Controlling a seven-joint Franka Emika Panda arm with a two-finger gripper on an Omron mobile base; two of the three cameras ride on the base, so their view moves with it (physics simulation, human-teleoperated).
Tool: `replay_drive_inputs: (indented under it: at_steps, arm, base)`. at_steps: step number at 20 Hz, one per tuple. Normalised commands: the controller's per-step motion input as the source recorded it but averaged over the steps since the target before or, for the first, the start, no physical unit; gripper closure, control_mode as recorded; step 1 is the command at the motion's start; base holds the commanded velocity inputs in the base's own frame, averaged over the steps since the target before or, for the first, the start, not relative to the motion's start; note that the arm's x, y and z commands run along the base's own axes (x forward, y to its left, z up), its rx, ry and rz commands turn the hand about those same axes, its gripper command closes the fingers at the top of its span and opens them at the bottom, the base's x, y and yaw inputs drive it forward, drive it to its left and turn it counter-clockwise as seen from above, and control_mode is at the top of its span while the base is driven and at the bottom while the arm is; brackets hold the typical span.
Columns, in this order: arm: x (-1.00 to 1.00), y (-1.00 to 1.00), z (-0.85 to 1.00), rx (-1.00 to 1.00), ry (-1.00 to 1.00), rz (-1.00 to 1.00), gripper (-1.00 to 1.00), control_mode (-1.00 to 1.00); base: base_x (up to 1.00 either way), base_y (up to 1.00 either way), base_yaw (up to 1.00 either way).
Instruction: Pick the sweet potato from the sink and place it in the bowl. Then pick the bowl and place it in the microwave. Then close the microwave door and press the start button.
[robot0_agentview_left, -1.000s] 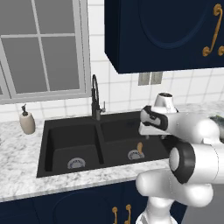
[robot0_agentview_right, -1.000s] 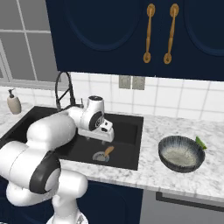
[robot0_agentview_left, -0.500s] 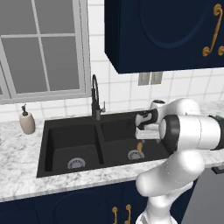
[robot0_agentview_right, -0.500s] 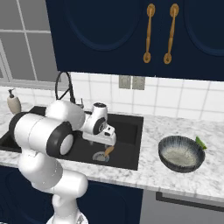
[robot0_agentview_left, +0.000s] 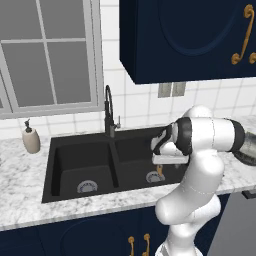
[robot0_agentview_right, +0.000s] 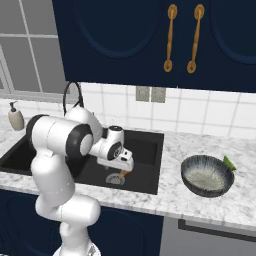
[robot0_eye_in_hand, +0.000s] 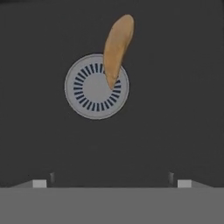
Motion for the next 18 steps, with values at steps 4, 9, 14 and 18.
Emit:
replay_drive_inputs:
  at_steps: [4, 9, 14, 18]
  arm:
    - [0.47, 0.00, -0.44, 0.00, -0.04, 0.00, -1.00, -1.00]
    - [0.35, -0.02, -0.47, 0.00, -0.07, 0.00, -1.00, -1.00]
    - [0.32, -0.01, -0.43, 0.00, -0.02, 0.00, -1.00, -1.00]
    - [0.46, -0.12, -0.24, 0.02, 0.00, 0.00, -1.00, -1.00]
  base:
    - [0.00, 0.00, 0.00]
    - [0.00, 0.00, 0.00]
    - [0.00, 0.00, 0.00]
    - [0.00, 0.00, 0.00]
